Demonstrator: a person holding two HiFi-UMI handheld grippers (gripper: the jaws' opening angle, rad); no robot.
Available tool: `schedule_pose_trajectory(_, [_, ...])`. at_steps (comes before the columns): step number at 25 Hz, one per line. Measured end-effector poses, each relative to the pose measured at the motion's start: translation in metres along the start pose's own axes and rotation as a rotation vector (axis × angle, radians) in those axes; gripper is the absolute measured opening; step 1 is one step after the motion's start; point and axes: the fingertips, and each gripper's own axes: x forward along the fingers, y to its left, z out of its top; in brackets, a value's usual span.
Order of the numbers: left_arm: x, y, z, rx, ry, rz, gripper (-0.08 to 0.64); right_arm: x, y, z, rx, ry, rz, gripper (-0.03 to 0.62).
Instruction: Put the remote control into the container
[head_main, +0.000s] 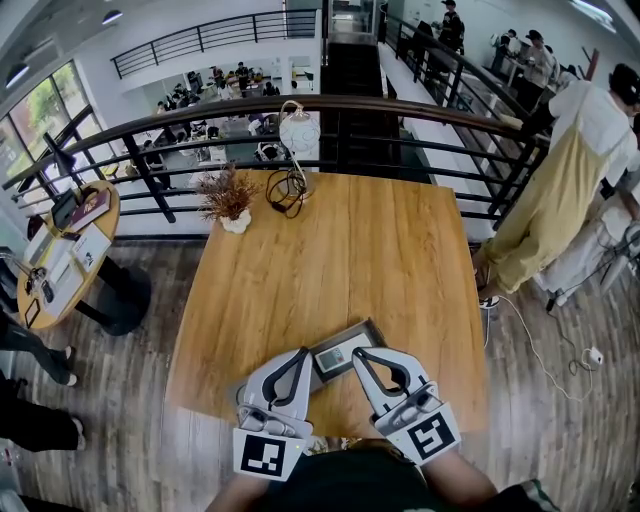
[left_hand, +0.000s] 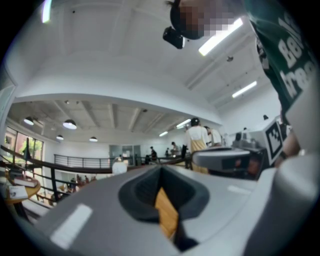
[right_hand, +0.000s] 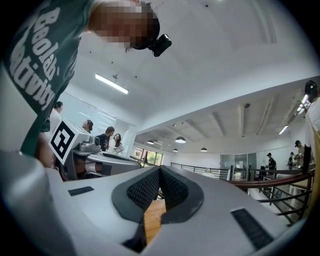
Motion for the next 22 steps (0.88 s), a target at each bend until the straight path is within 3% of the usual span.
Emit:
schedule_pose_trajectory(10, [-0.0011, -0.0015, -0.0003, -0.010, -0.004, 0.007, -0.006, -0.0021, -0.0013, -0.0031, -0.002, 0.009, -0.007, 0.017])
schedule_pose_trajectory(15, [-0.0007, -0.0019, 0.0011, 0.042, 0.005, -0.012, -0.006, -0.0004, -0.0006, -0.0017, -0.004, 0.010, -0.005, 0.017])
schedule_pose_trajectory(22, [-0.0019, -0.0019, 0.0020, -0.013, -0.005, 0.006, -0.006, -0.0012, 0.0003, -0.0035, -0.004, 0.021, -0.004, 0.017])
